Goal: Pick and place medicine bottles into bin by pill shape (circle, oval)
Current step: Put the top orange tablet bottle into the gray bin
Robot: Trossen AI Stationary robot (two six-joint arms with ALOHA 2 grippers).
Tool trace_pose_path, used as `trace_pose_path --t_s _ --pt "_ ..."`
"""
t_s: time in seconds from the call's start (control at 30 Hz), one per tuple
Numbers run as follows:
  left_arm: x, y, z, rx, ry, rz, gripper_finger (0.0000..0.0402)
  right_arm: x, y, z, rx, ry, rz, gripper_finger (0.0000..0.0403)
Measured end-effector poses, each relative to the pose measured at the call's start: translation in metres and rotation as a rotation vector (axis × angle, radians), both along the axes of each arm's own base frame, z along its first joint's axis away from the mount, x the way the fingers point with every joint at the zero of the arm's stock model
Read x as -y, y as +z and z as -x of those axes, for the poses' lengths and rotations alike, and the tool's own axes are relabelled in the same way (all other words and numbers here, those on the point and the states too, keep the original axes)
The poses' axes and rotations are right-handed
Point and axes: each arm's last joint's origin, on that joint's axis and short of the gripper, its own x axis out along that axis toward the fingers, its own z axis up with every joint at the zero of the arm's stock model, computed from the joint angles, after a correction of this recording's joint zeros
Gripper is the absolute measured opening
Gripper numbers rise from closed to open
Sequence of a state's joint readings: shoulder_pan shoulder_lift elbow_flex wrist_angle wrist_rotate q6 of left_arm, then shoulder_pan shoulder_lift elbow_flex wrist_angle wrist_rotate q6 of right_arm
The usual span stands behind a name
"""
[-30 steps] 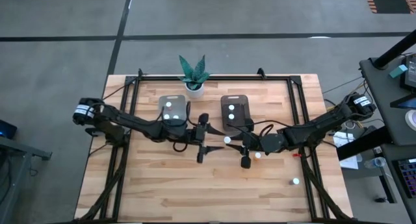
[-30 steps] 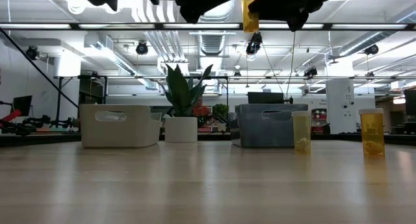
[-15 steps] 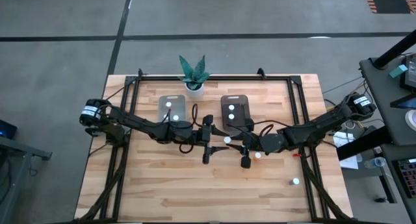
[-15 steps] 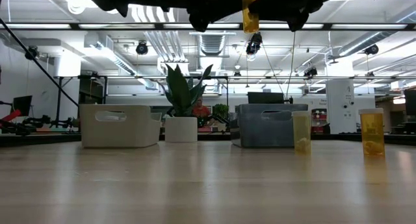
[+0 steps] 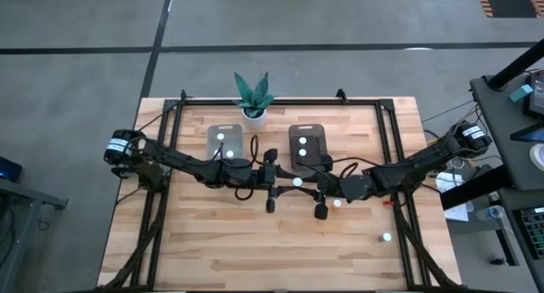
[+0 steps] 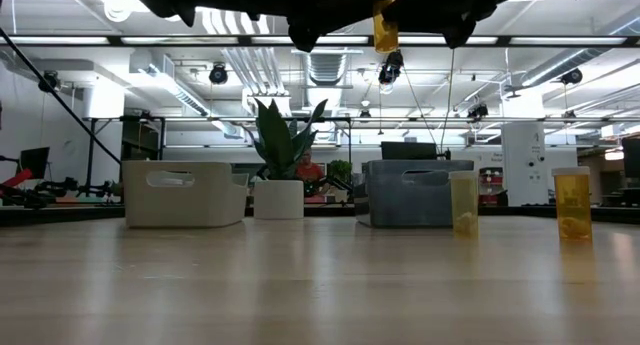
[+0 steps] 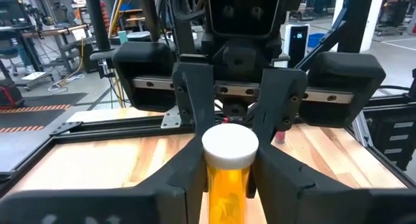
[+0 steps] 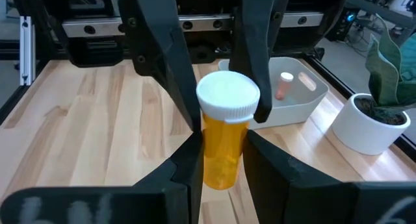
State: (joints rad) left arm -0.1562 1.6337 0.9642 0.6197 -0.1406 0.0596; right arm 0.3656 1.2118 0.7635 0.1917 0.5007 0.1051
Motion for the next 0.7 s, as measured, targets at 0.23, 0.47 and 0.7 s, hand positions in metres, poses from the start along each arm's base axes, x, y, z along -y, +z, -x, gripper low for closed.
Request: trace_pose_path --t_s 0.23,0.47,0.7 --pt "0.0 0.0 0.0 0.0 0.006 0.0 0.009 0.0 0.0 0.0 0.005 -0.001 -0.002 0.0103" --pt "-0.001 -0.001 0.001 -0.005 0.033 -0.003 0.0088 0.0 0.001 0.0 0.008 -0.003 -0.009 0.018" --pt "-0.005 0.0 0.008 -0.052 0.131 -0.017 0.0087 0.003 0.012 0.008 0.035 -0.006 -0.018 0.023"
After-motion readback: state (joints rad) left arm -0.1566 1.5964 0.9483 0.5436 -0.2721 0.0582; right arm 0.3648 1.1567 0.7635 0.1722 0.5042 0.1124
